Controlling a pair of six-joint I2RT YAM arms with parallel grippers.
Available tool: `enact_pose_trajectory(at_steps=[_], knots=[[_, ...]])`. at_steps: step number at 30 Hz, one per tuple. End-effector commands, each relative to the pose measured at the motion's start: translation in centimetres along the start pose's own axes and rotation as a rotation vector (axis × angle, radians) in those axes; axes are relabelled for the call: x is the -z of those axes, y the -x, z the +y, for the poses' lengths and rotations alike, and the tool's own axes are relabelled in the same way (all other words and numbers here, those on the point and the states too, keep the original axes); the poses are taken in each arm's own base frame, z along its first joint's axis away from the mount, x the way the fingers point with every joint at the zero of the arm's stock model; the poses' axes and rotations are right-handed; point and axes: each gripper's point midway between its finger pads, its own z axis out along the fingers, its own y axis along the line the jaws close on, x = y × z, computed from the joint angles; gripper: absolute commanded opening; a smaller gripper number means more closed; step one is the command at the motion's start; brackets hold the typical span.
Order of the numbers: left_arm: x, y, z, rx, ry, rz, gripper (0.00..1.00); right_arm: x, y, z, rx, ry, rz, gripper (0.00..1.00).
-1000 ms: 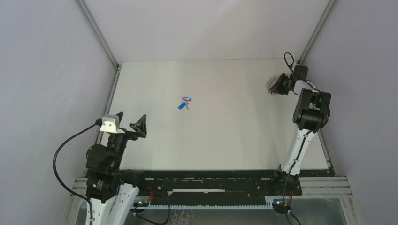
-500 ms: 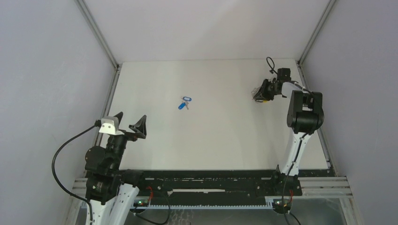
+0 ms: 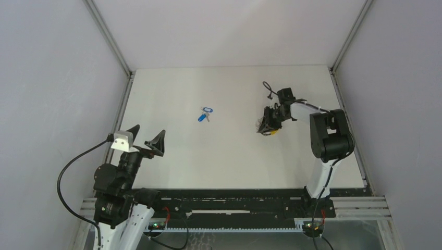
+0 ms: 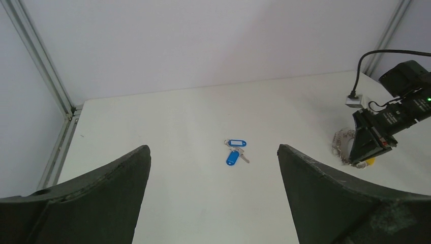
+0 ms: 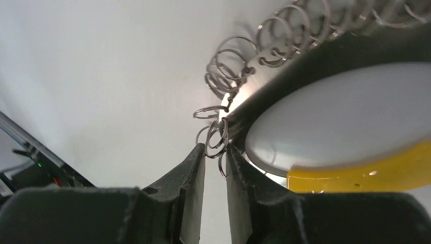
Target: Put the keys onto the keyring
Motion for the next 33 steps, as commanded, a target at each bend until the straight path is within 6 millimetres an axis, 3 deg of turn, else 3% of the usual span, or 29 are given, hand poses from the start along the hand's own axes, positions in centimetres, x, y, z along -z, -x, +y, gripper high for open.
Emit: enact_pose_trajectory(at_steps=[1,6,11,17,23,28,33], knots=[[-0.8,-0.9,-1.3,0.009,-0.072,0.037,1.00,0.4,-1.8,4.5,0.113,0.017,-0.006,0.23],[-1.2,-1.3,-2.4,0.048,-0.122,0.071,1.00,0.4,-4.2,8.2,0.197,0.033,-0.013,0.24],[-1.9,-2.0,-3.2,0.112,-0.150,0.127,1.00,2.3,-4.9,10.4,0.275,0.060,-0.061,0.28],[-2.2,-3.5,-4.3,0.139,-0.206,0.231,1.00,4.6,-4.4,7.4,0.276,0.001,-0.132,0.34],[-2.3,-4.7,-3.7,0.109,-0.182,0.257,1.00,4.9,-3.7,4.4,0.272,-0.011,-0.165,0.46],[-2.3,-5.6,-3.1,0.082,-0.156,0.285,1.00,4.5,-2.9,2.8,0.260,-0.002,-0.168,0.43],[-2.4,-6.0,-2.8,0.060,-0.147,0.300,1.00,3.6,-2.8,3.5,0.289,0.066,-0.154,0.37]])
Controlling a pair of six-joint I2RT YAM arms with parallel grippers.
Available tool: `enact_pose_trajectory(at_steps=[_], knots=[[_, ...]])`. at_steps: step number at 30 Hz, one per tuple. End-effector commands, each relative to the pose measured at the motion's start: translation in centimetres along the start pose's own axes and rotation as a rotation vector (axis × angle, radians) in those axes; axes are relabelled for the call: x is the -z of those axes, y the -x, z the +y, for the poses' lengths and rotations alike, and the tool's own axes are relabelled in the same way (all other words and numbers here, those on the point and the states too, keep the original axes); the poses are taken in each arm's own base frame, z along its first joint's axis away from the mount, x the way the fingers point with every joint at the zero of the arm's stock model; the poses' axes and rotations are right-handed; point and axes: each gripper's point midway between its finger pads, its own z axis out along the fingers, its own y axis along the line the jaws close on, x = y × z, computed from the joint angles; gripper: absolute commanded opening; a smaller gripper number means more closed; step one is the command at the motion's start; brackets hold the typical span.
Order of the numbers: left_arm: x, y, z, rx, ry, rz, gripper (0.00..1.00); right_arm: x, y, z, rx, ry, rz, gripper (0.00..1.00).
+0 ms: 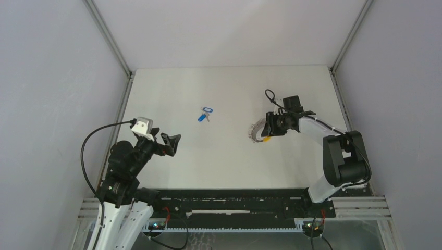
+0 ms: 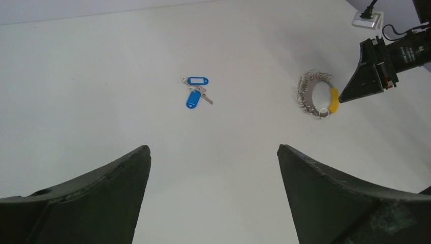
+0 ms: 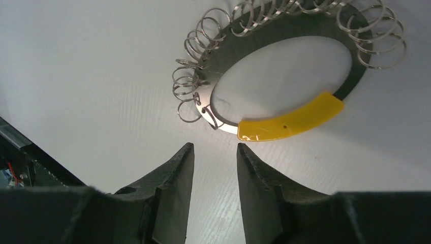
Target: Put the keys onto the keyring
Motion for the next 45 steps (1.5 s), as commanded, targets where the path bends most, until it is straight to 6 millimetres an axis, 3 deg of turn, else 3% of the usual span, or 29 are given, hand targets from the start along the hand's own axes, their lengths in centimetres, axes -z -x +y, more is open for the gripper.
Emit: enact_pose_trajectory(at_steps=[1,12,30,39,43,45], knots=[[0.0,1.1,0.3,-0.043,0.018,-0.022,1.00,-0.8,1.4,1.3,0.078,0.086,-0.039,0.36],[0.1,1.0,0.4,-0.052,0.020,-0.023,1.00,-3.2,1.0,1.7,0.092,0.138,0.038,0.31],[-0.1,0.9,0.1,-0.056,-0.002,-0.014,1.00,-4.0,0.5,2.3,0.104,0.159,0.059,0.23],[-0.1,0.9,0.0,-0.056,-0.008,-0.015,1.00,-3.8,0.4,2.1,0.107,0.132,0.064,0.12],[0.0,0.9,-0.2,-0.056,-0.018,-0.015,1.00,-3.2,0.5,2.4,0.127,0.114,0.055,0.00],[0.0,0.9,-0.3,-0.056,-0.024,-0.017,1.00,-2.7,0.7,2.7,0.150,0.095,0.043,0.00]])
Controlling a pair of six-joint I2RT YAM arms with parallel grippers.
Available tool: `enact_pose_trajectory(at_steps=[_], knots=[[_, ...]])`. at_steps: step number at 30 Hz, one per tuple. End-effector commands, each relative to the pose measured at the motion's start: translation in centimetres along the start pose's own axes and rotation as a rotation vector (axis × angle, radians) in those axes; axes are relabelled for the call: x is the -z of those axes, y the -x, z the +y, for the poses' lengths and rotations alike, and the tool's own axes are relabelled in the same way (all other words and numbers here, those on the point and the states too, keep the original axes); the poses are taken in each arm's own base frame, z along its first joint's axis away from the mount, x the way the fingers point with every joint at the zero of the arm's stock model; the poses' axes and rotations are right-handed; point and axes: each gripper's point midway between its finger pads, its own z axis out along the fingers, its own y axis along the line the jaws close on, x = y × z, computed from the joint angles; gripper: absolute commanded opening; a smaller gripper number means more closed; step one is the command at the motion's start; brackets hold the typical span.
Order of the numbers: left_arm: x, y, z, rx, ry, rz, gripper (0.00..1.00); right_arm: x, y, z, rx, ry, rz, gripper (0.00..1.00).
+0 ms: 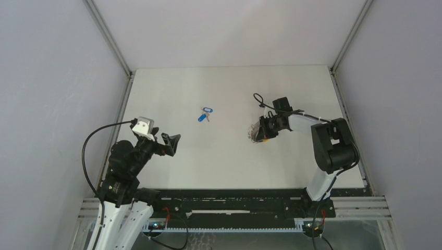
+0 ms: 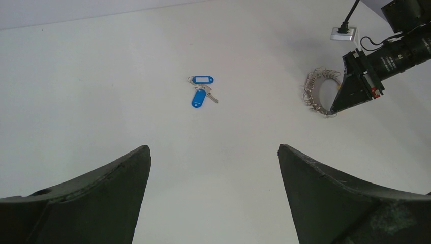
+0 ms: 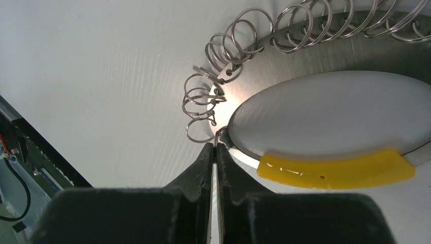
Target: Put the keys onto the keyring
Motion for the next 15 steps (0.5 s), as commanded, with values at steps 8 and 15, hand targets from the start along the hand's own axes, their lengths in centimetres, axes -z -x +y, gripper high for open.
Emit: enact_pose_trajectory(at_steps=[8,15], knots=[[0.2,1.5,-1.3,-0.016,-0.068,-0.041,1.00,5.1,3.8,4.4,0.244,-0.091,-0.175,0.00],[0.5,2.9,-3.0,0.032,-0.152,-0.076,1.00,9.2,5.1,9.3,0.460,-0.100,-0.321,0.00]])
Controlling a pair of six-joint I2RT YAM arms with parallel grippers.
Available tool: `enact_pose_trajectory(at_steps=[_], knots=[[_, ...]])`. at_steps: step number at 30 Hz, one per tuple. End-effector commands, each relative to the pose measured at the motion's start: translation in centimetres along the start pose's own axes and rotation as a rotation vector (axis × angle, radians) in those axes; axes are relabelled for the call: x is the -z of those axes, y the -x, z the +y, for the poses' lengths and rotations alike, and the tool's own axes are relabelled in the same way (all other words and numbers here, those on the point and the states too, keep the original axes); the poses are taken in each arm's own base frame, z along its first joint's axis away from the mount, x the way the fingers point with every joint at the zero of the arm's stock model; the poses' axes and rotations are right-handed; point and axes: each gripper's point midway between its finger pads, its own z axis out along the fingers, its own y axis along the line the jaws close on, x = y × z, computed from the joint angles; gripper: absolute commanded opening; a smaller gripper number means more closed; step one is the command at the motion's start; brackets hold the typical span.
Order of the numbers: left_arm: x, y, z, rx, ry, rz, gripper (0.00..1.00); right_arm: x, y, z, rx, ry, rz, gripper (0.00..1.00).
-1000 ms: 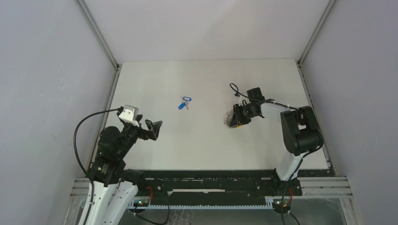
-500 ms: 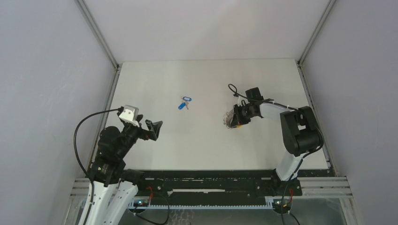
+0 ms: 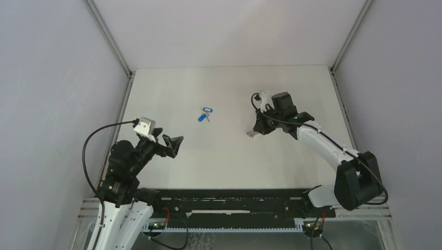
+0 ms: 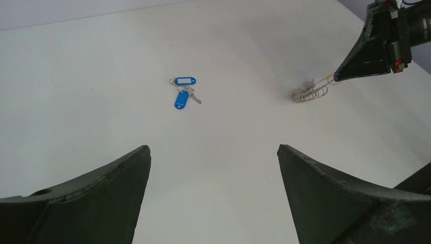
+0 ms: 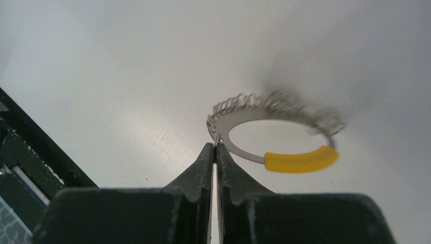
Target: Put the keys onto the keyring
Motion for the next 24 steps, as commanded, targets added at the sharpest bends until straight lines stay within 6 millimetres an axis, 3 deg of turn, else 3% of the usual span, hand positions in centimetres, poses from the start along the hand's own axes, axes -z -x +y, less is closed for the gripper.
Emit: enact_pose_trajectory(at_steps=[1,6,12,17,24], knots=[[0.2,3.1,-2.3,0.033,-0.108,-0.082,0.99,2.9,3.5,2.6,0.190,-0.019,-0.139,0.00],[-0.8,3.7,-4.3,0.135,-0.219,-0.068,1.00,4.6,4.9,5.6,0.316,0.028,-0.282,0.00],[-3.5,2.9,-5.8,0.249,-0.302,-0.045,0.98,5.3,5.7,9.1,0.418,0.189,-0.443,0.00],[-5.8,1.7,-7.5,0.286,-0.344,-0.057,0.95,4.9,5.2,11.1,0.487,0.320,-0.510,0.00],[-9.0,-0.4,-9.4,0.262,-0.400,-0.050,0.92,2.9,4.5,12.4,0.522,0.448,-0.505,0.00]])
